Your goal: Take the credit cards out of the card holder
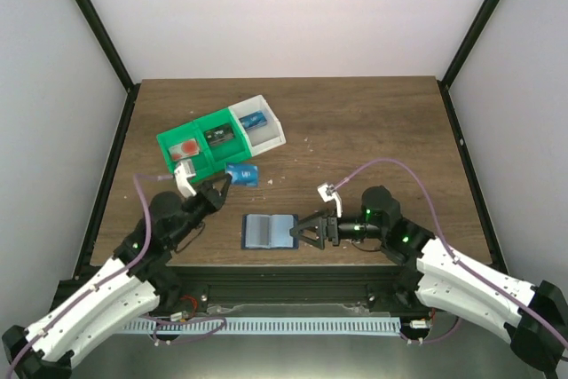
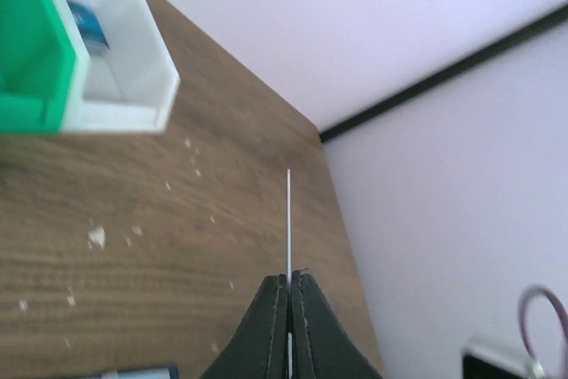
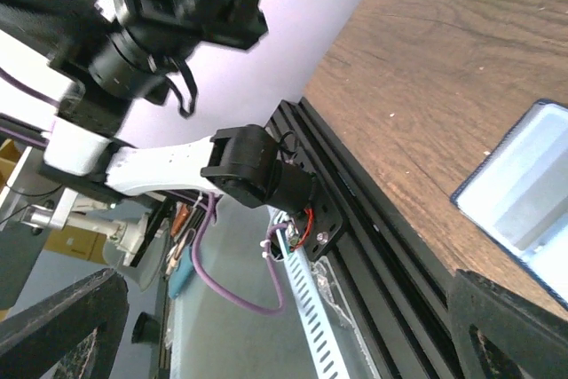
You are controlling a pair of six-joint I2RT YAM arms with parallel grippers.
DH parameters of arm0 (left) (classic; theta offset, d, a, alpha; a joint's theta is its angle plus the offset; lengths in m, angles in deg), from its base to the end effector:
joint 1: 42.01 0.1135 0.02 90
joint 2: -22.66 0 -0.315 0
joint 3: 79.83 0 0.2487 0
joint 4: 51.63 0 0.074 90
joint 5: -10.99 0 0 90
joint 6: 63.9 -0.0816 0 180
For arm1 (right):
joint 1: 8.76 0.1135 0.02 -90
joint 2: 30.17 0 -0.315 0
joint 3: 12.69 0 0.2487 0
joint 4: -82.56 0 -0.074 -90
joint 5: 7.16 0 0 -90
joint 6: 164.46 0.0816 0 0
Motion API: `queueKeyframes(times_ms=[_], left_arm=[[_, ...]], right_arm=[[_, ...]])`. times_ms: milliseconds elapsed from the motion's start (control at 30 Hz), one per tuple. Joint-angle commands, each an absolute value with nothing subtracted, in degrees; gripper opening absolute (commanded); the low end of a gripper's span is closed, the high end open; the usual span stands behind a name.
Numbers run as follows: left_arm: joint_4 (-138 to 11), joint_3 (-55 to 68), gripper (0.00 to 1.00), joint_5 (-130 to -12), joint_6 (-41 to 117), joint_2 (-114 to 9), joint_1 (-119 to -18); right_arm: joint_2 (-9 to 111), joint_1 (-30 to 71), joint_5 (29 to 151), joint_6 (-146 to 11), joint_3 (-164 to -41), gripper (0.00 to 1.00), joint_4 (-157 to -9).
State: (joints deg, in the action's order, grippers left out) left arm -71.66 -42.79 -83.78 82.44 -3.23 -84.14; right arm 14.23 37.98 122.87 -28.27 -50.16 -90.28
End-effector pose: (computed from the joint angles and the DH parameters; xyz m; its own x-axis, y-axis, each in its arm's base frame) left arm 0.1040 -0.0849 0.2752 -0.5692 -0.6036 -0.5583 0.2415 0.5264 -0.8152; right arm 0.0812 0.1628 0.2707 -0.8264 -0.0719 -0.5584 -0.5616 0.1767 0.8083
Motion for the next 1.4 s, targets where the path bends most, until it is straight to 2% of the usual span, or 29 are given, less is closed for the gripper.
queueKeyframes(times_ms=[0,233,500,867,1067,1367], left_arm=[[-71.9,-34.5,0.0,-91.3,80.2,-15.4,-79.9],[-62.5,-27.4,0.0,-90.4,78.6,-35.3,-71.8],[-50.0,-22.6,0.0,-90.6,79.3,-51.2,-67.8],[-47.7,-11.3,0.0,-89.0,81.7,-67.5,-66.9],[-59.0,-0.9,0.0,-91.8,83.7,-75.8,-66.9],[-54.5,1.1,0.0,-92.5,84.8,-80.8,-66.8]], right_arm=[[11.8,37.8,117.0,-29.8,-51.9,1.0,-86.4],[9.5,37.8,113.8,-30.9,-51.5,1.0,-86.5],[9.7,37.8,114.1,-31.0,-53.1,1.0,-83.4],[8.7,37.8,108.3,-33.2,-53.3,1.0,-81.1],[9.9,37.8,109.6,-35.5,-54.6,1.0,-80.6],[8.7,37.8,111.0,-37.8,-55.0,1.0,-79.1]])
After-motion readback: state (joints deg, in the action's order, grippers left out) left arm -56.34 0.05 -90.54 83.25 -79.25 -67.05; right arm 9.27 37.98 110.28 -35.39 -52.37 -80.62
